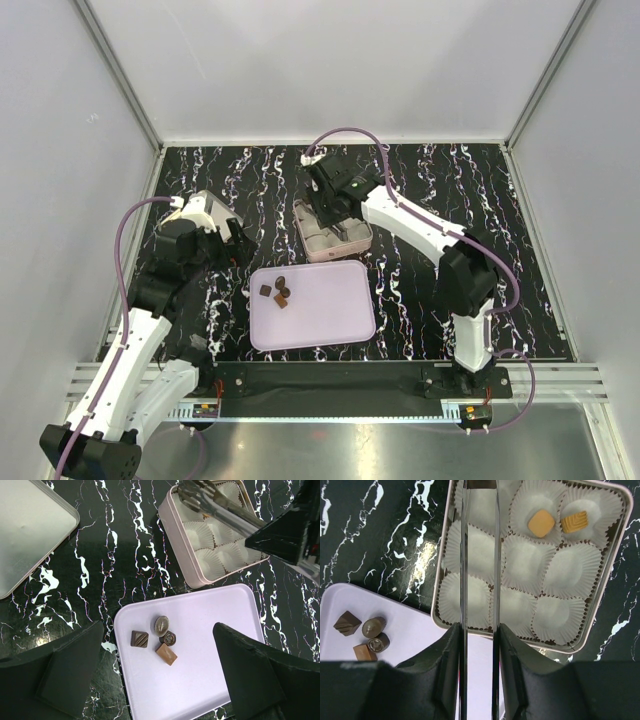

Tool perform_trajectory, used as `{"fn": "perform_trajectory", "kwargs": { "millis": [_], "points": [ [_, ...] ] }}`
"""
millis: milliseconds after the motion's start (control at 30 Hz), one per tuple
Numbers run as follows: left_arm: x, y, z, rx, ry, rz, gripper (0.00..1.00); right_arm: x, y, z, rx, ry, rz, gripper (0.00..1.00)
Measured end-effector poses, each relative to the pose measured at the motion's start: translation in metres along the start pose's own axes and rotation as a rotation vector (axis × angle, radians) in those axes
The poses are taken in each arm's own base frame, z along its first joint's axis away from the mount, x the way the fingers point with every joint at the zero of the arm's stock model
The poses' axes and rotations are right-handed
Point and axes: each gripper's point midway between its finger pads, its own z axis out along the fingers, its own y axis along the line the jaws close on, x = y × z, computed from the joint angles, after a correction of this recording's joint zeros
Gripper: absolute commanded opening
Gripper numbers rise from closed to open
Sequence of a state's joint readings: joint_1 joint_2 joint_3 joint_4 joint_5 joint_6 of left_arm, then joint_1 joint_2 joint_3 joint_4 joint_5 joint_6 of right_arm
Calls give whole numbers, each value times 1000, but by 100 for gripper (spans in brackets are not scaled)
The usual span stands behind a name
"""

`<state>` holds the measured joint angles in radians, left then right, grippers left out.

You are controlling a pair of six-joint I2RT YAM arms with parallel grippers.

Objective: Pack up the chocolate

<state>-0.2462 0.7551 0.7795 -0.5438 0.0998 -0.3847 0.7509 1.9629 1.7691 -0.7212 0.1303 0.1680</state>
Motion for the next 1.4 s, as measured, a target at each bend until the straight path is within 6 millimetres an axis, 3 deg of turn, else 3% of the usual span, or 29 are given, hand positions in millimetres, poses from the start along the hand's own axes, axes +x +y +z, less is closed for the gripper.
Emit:
{"fn": "perform_trajectory", "kwargs": {
  "millis": [167,600,800,933,1067,1167,1267,1400],
  "points": [
    [0,0,0,0,0,0,99,6,-1,8,7,22,-2,39],
    [0,0,0,0,0,0,99,6,-2,8,15,21,-1,49],
    [0,0,0,-1,-1,0,99,9,-6,3,32,35,-5,48],
    [0,0,0,-1,-1,0,99,2,-6,-19,21,11,-1,47],
    [0,0,0,-2,-1,0,99,-11,0,-55,-23,-61,8,47],
    [0,1,0,-4,-2,0,99,-6,13,-84,-63,-96,-10,47],
    [-1,1,0,-8,-4,-1,99,11,39,-101,-115,-112,-58,47],
    [-1,2,0,-12,-5,-1,99,56,72,-100,-164,-57,-127,48]
  ]
}}
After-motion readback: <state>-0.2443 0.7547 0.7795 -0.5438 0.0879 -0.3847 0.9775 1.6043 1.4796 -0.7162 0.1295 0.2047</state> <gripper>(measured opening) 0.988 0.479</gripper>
